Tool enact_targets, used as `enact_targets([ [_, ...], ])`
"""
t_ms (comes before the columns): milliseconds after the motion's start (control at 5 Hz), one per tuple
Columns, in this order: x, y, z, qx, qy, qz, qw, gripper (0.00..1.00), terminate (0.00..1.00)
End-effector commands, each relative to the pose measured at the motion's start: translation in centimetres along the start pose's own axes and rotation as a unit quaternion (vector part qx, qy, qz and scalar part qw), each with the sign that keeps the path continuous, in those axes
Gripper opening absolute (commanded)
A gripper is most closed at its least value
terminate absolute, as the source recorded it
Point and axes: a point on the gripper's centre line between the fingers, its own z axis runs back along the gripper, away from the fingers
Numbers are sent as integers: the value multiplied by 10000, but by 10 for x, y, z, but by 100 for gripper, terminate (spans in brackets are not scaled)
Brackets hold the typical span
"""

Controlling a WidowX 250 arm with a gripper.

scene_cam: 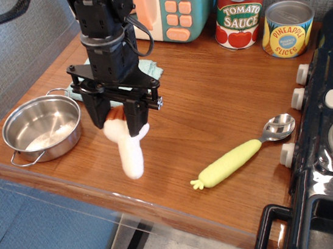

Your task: Place the mushroom to the right of the metal pot.

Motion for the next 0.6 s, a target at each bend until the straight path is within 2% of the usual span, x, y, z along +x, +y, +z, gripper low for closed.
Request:
enact_targets([
  [0,1,6,27,100,-341,-64,9993,100,0],
  [400,-2,9,42,99,-570,-14,9983,100,0],
])
